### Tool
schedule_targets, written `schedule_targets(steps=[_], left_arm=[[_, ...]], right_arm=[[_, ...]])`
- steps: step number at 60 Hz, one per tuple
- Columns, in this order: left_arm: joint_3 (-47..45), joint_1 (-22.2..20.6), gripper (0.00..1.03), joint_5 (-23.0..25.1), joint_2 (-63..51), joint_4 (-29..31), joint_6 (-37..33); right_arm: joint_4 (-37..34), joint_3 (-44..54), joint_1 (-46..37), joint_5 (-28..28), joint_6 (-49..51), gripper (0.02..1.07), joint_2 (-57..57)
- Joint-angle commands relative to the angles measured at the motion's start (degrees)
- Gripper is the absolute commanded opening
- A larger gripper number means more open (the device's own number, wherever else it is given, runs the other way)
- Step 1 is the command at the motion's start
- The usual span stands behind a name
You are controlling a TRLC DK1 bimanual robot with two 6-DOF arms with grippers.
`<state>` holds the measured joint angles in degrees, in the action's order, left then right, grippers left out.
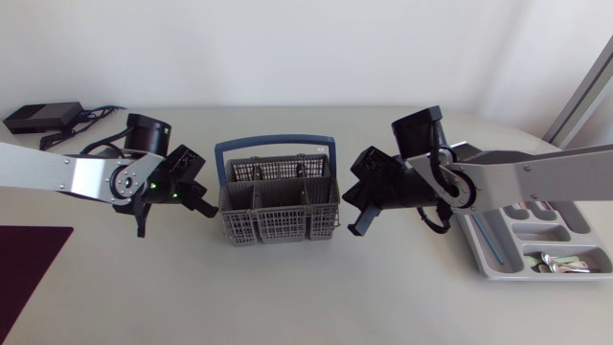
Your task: Sort the cutlery from the basket into the organizer compartments.
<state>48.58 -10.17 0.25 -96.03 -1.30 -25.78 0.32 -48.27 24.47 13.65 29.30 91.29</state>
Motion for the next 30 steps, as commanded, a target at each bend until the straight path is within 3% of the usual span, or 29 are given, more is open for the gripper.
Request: schedule_targets(steps=[1,30], left_arm=[[2.66,-2.31,0.04,0.98,-1.79,-0.98,-0.67],[9.78,-8.55,0.04,0.72,-8.03,-0.98,0.73]], right_arm=[[0.74,-0.86,1.28,-0.38,-2.40,0.08,1.00],[1.00,3.62,1.99,-0.91,-2.14,0.08,-3.04]])
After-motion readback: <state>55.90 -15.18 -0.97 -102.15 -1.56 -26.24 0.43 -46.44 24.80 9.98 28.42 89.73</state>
